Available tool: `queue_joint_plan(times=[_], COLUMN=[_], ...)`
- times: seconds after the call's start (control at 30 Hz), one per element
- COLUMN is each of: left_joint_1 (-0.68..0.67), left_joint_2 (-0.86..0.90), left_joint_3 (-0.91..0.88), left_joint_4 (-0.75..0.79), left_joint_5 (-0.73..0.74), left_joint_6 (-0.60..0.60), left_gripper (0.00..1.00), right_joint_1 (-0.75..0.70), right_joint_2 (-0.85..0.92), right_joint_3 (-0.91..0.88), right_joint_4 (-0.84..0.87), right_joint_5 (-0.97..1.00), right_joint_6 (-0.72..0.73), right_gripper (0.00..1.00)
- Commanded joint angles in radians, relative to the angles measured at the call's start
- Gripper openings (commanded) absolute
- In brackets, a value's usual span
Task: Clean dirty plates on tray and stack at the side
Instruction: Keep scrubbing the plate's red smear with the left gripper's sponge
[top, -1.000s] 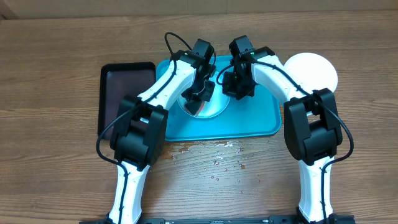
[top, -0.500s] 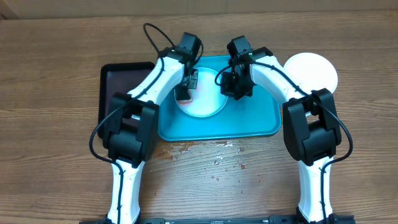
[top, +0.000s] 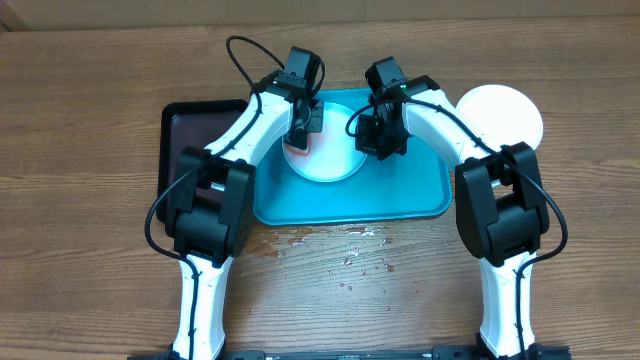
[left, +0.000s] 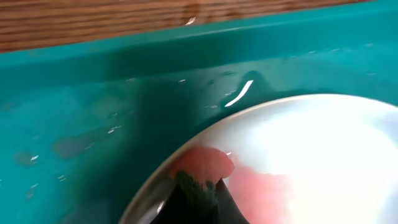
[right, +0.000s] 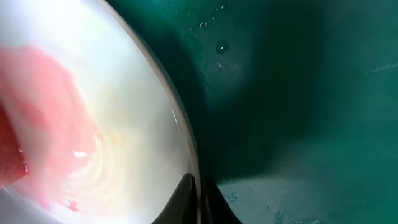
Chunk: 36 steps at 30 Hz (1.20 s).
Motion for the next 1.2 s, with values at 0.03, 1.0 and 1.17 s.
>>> queue_joint_plan(times=[0.03, 1.0, 1.17], left_joint_1=[-0.024, -0.087, -0.087], left_joint_2=[0.03, 0.03, 0.03], left_joint_3=[-0.019, -0.019, -0.019], left_joint_4=[0.019, -0.211, -0.248], left_joint_5=[0.124, 0.272, 0.283], left_joint_6=[-0.006, 0.107, 0.099], left_gripper=[0.04, 0.04, 0.04], right_joint_1=[-0.013, -0.013, -0.013], right_joint_2=[0.01, 0.01, 0.01], right_joint_3=[-0.007, -0.007, -0.007], right_joint_4=[-0.014, -0.002, -0.001], right_joint_5=[0.063, 0.063, 0.063], right_joint_6=[-0.01, -0.01, -0.01], right_gripper=[0.04, 0.04, 0.04])
